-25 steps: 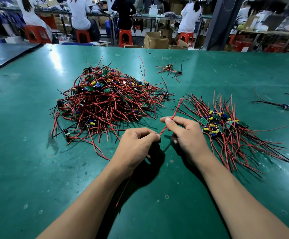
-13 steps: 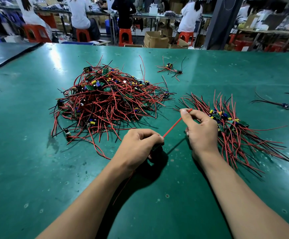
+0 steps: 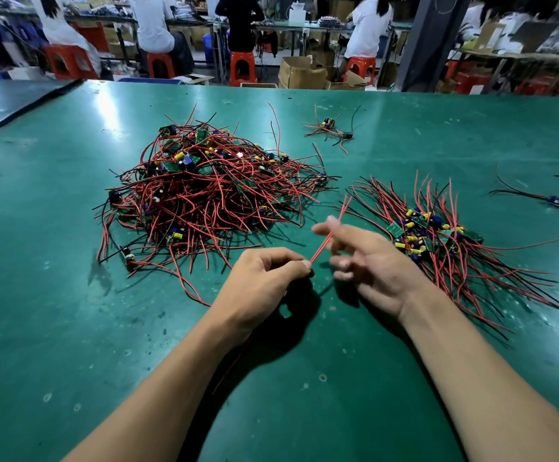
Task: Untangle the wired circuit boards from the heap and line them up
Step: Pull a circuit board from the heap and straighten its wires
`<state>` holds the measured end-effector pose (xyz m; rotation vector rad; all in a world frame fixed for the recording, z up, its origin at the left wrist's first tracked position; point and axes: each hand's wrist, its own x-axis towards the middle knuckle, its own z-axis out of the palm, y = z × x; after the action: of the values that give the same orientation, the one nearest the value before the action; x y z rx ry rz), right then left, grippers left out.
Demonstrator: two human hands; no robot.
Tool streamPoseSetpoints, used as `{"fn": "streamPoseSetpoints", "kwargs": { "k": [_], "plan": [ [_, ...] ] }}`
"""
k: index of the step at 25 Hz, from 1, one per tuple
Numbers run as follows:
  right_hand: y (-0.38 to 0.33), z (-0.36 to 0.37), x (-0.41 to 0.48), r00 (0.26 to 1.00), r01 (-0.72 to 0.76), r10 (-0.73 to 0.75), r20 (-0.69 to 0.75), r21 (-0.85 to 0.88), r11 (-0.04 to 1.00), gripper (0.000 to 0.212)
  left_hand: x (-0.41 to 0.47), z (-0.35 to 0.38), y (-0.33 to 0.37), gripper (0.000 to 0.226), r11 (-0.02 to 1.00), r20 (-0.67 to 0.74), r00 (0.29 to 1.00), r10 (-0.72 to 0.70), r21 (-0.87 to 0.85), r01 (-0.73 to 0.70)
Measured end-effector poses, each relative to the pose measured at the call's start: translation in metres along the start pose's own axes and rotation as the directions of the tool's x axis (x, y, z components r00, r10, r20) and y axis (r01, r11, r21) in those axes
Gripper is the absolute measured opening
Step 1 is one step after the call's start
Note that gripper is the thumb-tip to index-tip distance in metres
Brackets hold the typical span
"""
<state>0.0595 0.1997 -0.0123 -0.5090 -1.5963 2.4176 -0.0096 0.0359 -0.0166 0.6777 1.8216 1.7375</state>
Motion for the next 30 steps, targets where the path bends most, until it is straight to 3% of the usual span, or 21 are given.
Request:
{"fn": "streamPoseSetpoints", "kwargs": {
  "k": [2,4,9,15,19,22,27,30],
  "plan": [
    [0.008,0.012,-0.005,0.991,-0.053,0.068,0.118,-0.123,0.991,0.035,0.0,0.0,0.0,0.017,0.999,0.006,1.0,0.024,-0.025,-0.023],
    [0.011,0.019,-0.007,0.992,-0.033,0.054,0.11,-0.189,0.982,0.025,0.0,0.0,0.0,0.018,0.998,0.007,1.0,0.026,-0.051,-0.025],
    [0.008,0.009,-0.003,0.988,0.104,-0.134,-0.075,-0.309,0.945,0.024,0.004,0.0,0.0,0.015,1.0,-0.017,1.0,-0.024,-0.003,0.024],
    [0.003,-0.005,0.009,0.884,0.25,-0.336,-0.325,-0.28,0.927,0.025,0.001,0.004,0.003,0.016,1.0,0.039,0.999,-0.026,-0.008,0.026],
    [-0.001,-0.007,0.011,0.861,0.283,-0.33,-0.387,-0.174,0.943,0.03,0.001,0.003,0.004,0.017,1.0,0.06,0.998,-0.022,0.007,0.022],
    [-0.006,-0.005,0.01,0.891,0.233,-0.224,-0.396,-0.025,0.972,0.037,0.001,0.003,0.003,0.018,1.0,0.066,0.997,-0.025,-0.002,0.025],
    [-0.021,-0.006,0.004,0.957,0.073,0.047,-0.285,0.396,0.915,0.052,0.001,0.004,0.003,0.016,1.0,0.083,0.996,-0.016,-0.016,0.018],
    [-0.026,-0.006,0.001,0.975,0.033,0.075,-0.211,0.467,0.884,0.048,0.002,0.004,0.002,0.015,1.0,0.077,0.997,-0.01,-0.007,0.01]
  ]
}}
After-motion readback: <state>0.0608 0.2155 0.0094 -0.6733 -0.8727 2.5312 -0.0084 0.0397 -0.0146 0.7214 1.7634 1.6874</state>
